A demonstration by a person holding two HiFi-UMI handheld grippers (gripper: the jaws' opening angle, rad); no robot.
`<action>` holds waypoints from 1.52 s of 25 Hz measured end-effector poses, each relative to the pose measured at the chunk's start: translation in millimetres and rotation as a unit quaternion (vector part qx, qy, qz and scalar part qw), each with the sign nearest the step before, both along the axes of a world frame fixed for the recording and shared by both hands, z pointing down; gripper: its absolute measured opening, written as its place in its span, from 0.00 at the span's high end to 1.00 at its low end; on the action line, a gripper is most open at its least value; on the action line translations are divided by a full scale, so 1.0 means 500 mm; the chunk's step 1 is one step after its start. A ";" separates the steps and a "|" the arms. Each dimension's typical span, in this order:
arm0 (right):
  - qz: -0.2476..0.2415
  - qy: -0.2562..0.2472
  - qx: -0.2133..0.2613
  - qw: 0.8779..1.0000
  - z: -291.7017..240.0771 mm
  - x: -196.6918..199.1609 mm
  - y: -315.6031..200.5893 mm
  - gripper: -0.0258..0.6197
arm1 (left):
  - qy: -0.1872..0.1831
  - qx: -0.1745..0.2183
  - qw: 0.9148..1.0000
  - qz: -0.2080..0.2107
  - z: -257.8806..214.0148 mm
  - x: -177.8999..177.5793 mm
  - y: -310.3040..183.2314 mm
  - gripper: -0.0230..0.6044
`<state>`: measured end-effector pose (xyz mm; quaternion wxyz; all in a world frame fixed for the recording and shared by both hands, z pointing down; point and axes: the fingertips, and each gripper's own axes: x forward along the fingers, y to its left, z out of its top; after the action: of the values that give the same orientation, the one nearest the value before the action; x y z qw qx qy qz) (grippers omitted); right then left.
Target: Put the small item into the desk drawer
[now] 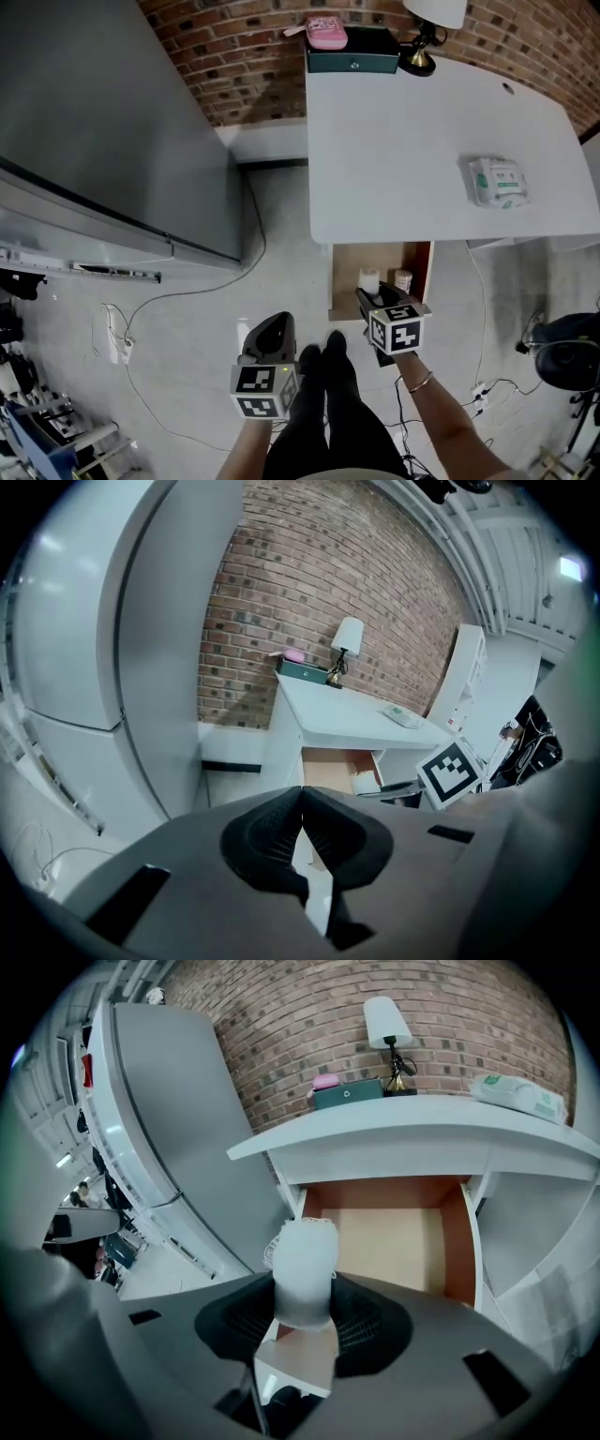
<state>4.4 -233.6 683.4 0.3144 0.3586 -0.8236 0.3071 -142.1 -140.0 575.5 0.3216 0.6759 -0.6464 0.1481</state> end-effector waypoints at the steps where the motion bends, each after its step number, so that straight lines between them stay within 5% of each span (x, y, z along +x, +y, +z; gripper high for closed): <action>1: 0.001 0.004 -0.002 1.000 0.016 0.000 -0.008 0.68 | 0.002 -0.004 1.000 -0.003 0.008 0.000 0.001 0.93; 14: 0.023 0.067 -0.040 0.997 0.205 -0.005 -0.090 0.68 | 0.019 -0.023 0.999 -0.041 0.081 -0.027 0.000 0.93; 38: 0.042 0.134 -0.072 0.988 0.382 -0.037 -0.174 0.68 | 0.026 -0.042 0.994 -0.096 0.174 -0.118 -0.021 0.93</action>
<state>-14.0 -320.5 874.4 0.4337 0.4068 -0.7343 0.3275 -200.9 -150.6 662.5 0.3790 0.6003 -0.6930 0.1255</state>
